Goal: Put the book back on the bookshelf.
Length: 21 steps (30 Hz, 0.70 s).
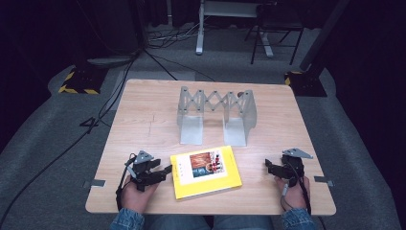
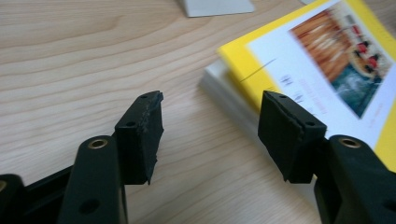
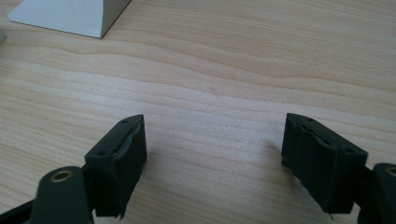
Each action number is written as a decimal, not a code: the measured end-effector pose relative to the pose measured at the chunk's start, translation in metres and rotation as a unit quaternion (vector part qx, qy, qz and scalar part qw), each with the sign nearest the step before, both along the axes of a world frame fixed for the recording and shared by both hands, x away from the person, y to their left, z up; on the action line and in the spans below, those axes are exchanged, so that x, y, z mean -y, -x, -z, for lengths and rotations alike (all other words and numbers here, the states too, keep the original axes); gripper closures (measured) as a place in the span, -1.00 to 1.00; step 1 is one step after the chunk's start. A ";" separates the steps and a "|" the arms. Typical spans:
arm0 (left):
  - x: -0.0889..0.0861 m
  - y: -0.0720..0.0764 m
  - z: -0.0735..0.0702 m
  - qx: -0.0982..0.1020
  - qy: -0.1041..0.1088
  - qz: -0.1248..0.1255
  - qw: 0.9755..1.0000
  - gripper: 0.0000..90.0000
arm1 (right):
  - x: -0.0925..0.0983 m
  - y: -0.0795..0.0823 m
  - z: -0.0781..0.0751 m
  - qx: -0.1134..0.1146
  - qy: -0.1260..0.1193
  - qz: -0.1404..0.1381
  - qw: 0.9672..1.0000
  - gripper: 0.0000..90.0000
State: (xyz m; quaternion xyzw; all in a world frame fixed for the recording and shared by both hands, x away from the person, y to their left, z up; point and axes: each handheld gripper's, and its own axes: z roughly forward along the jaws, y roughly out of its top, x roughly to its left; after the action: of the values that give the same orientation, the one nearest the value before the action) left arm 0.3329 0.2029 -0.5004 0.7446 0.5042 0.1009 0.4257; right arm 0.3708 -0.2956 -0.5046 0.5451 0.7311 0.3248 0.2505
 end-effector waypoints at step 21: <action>-0.034 0.001 0.001 -0.024 -0.017 -0.037 0.999 -0.06 | -0.006 0.005 0.000 0.005 -0.004 0.021 1.000 -0.33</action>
State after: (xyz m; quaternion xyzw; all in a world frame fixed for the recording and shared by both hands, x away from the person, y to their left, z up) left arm 0.3321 0.2370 -0.5015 0.7344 0.5399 0.1073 0.3971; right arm 0.3655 -0.2892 -0.5047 0.5602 0.7168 0.3250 0.2583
